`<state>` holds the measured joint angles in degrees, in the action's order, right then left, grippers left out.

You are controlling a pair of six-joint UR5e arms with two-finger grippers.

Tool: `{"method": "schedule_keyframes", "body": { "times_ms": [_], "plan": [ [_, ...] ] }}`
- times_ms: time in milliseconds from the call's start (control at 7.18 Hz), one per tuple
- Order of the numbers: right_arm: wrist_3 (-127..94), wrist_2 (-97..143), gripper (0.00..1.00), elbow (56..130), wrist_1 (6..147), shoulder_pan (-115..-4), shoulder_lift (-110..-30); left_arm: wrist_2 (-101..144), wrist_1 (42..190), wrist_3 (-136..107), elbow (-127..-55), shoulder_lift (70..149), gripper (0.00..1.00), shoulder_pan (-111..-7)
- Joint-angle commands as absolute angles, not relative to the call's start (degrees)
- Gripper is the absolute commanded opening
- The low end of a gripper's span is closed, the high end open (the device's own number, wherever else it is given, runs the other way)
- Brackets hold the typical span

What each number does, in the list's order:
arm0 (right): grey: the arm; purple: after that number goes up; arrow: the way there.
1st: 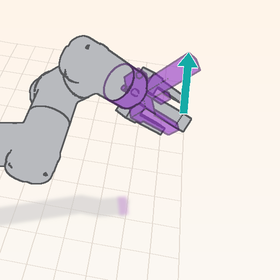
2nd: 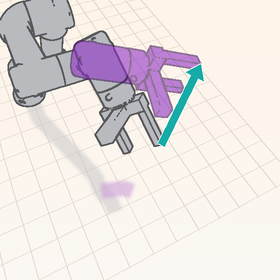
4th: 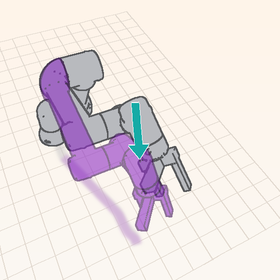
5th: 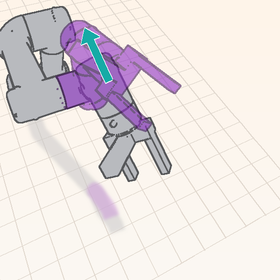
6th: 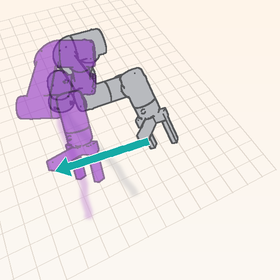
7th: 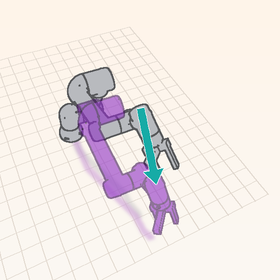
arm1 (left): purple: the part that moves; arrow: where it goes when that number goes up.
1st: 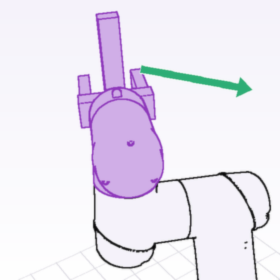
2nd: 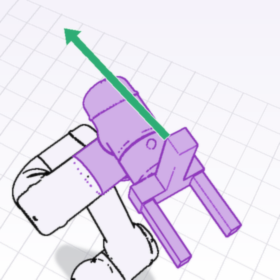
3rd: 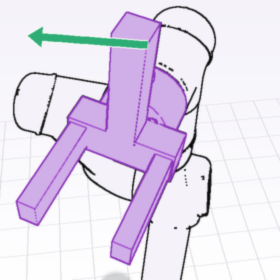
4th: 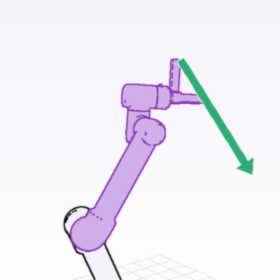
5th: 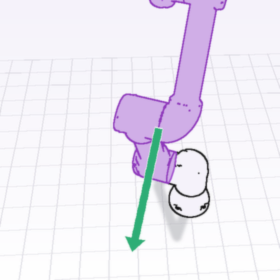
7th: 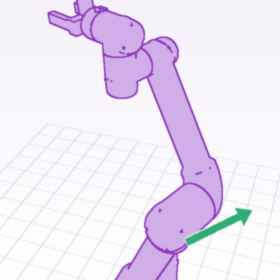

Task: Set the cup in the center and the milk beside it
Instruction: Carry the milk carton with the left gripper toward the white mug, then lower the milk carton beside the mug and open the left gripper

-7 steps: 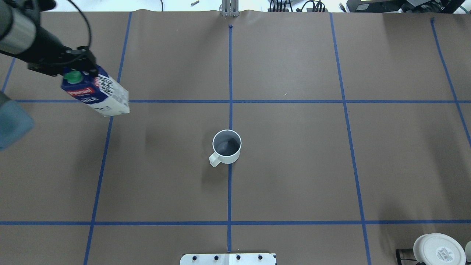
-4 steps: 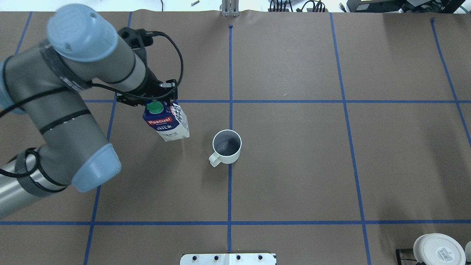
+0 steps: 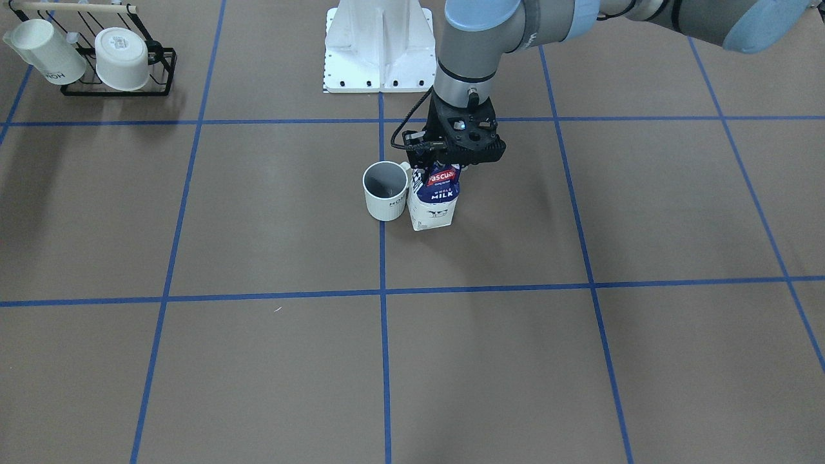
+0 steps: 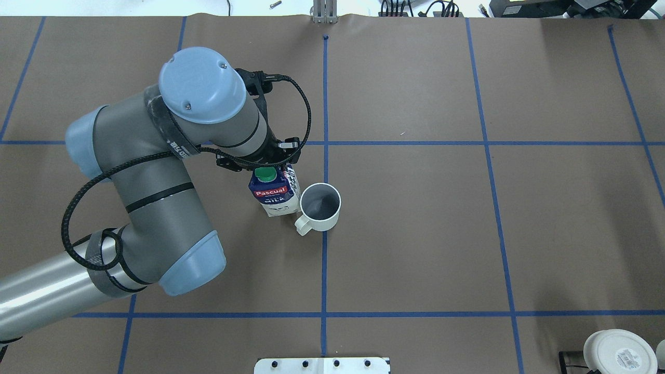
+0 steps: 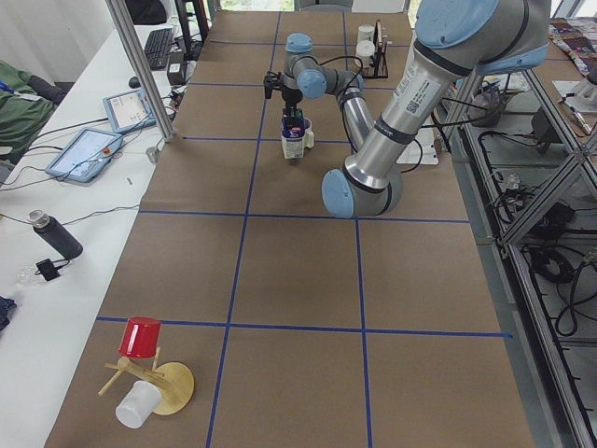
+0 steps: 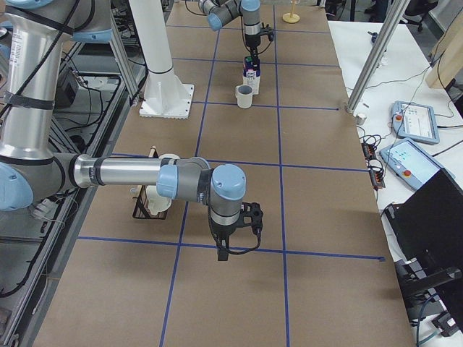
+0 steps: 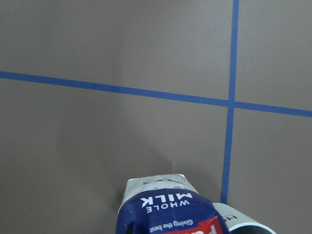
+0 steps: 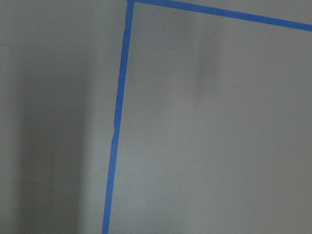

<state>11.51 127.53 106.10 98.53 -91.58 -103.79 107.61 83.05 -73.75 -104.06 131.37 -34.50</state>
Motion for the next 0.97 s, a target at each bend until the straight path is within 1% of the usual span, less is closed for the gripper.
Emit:
{"method": "schedule_keyframes", "body": {
  "times_ms": [0, 696, 835],
  "plan": [
    [11.51, 127.53, 1.00, 106.08, 98.53, -91.58, -103.71, 107.49, 83.06, -73.57, -103.36, 131.13, 0.00, -34.37],
    [11.51, 127.53, 1.00, 105.47, 98.53, -91.58, -103.10, 107.75, 83.32, -73.65, -103.36, 131.22, 0.00, -33.75],
    [11.51, 127.62, 1.00, 105.47, 98.53, -91.58, -103.10, 107.67, 83.41, -73.39, -103.36, 130.79, 0.19, -33.66]
  ]
}}
